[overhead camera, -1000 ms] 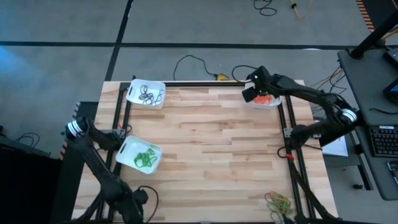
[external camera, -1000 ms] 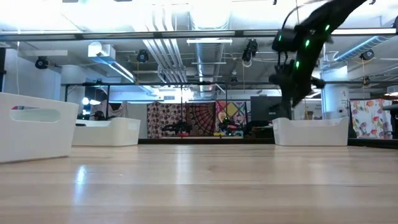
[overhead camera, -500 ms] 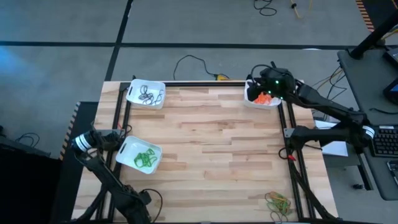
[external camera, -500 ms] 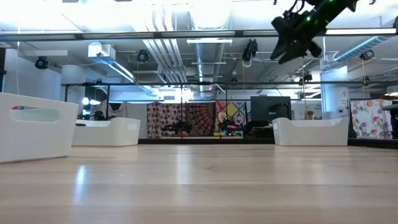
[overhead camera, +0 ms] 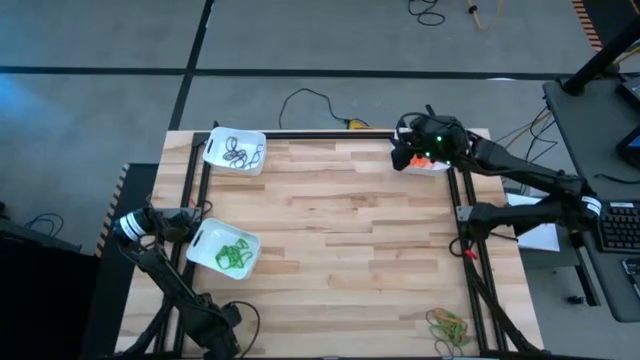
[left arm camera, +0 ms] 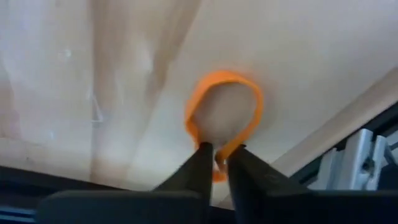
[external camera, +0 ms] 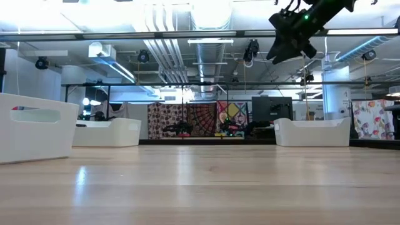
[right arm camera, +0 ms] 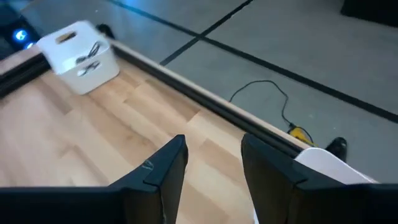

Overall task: Sort rubber bands into baskets
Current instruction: Put the orange rubber band into the top right white bin

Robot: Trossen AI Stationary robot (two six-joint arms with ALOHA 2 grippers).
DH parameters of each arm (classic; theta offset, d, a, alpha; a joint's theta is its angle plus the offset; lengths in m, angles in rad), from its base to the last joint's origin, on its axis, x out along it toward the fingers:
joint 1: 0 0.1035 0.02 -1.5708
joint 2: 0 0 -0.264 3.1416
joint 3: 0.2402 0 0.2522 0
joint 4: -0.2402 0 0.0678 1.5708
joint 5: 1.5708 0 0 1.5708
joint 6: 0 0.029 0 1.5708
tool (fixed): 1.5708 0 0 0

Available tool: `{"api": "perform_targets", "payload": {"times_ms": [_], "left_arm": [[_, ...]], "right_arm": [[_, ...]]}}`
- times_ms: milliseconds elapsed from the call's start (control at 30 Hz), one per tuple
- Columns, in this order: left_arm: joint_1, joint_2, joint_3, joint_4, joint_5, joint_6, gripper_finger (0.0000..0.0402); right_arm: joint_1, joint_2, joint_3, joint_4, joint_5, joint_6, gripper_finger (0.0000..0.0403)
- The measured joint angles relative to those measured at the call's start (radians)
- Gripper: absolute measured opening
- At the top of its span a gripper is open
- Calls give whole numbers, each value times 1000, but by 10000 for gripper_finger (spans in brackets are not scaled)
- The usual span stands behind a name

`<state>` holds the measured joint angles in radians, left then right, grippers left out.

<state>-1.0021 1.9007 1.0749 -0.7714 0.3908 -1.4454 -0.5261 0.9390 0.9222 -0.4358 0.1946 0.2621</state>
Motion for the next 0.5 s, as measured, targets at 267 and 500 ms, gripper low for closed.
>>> {"api": "perform_targets", "payload": {"times_ms": [267,500], "left_arm": [[47,-12,77,-57,-115,59,2],[168,-16,258,-24,-495,177,0]], "right_arm": [[119,40,0,7,-46,-123,133],[295,103,-2,35,-51,-237,127]]}}
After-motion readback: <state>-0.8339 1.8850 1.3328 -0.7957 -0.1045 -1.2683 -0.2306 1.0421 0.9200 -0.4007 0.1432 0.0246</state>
